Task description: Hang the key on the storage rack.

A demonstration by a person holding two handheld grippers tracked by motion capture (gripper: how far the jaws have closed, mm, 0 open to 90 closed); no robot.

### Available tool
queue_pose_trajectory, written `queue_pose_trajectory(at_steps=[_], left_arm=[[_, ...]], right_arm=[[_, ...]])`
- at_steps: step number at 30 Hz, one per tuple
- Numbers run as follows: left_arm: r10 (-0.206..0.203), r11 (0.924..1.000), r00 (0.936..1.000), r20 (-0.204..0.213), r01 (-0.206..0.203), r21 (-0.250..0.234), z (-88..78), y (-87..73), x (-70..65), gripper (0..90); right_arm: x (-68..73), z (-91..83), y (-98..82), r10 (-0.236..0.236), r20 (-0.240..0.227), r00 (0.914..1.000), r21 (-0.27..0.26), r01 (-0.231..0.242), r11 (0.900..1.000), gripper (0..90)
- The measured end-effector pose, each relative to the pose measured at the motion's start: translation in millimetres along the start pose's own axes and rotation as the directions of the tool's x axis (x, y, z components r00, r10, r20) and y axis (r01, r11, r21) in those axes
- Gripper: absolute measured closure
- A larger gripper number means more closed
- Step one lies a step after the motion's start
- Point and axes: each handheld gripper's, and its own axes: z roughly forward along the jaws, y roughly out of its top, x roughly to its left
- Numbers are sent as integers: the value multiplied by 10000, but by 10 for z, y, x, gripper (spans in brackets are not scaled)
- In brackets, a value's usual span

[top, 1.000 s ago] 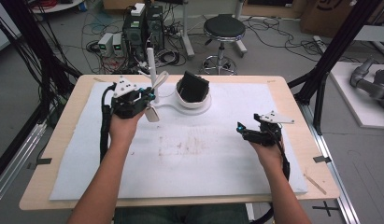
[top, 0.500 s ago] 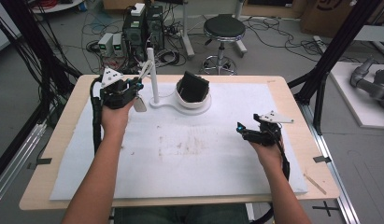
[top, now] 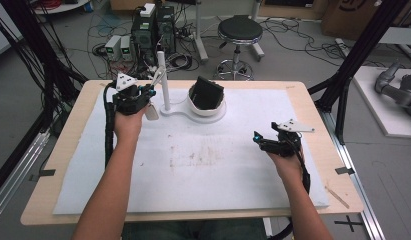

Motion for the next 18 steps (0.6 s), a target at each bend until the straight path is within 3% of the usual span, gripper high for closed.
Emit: queue_pose_trajectory(at_steps=[7, 10, 18], left_arm=[[178, 9994, 9991, -393, -166, 300, 74, -68, 15, 803], [84, 9992, 9995, -309, -72, 393, 72, -71, 13, 686], [-8, 9990, 10000, -64, 11, 438, -8, -69, 6, 545]], right_arm=[[3, -4, -1, -81, -5, 10000, -29, 81, 10000, 212], [1, -2, -1, -84, -23, 10000, -30, 84, 10000, 213], [14, -3, 2, -74, -60, 10000, -32, 73, 10000, 212]])
